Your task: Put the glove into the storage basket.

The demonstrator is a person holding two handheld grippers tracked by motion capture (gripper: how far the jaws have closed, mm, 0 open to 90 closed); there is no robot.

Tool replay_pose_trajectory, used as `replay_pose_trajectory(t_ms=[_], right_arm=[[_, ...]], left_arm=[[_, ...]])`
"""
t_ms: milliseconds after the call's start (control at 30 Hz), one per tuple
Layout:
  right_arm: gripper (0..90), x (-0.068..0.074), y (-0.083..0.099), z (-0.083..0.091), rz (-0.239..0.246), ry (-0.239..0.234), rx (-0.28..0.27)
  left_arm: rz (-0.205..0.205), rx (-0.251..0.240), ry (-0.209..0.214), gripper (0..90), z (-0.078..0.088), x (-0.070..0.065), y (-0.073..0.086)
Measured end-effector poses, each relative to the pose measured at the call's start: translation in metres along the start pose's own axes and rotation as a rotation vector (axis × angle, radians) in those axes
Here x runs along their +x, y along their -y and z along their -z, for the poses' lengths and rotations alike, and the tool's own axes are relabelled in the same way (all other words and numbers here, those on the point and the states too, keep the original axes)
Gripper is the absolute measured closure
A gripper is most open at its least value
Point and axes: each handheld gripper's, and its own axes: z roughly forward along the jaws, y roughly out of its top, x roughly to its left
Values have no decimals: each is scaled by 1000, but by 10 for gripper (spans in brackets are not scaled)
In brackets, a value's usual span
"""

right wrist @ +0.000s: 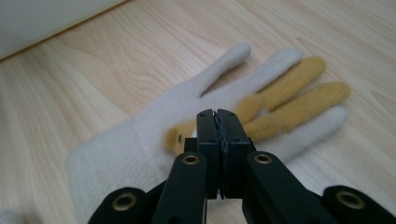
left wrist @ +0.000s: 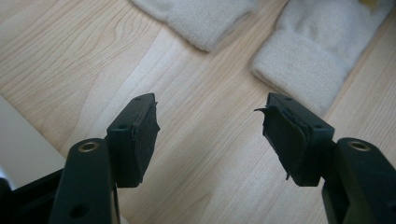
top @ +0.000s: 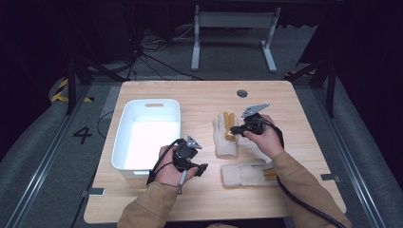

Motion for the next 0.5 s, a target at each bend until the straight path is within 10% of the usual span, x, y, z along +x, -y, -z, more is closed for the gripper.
replay_pose_trajectory(t_ms=[500], right_arm=[[890, -18, -7, -25, -29, 52, 51]], left_arm=[[-18, 14, 18, 350, -4, -1, -3]])
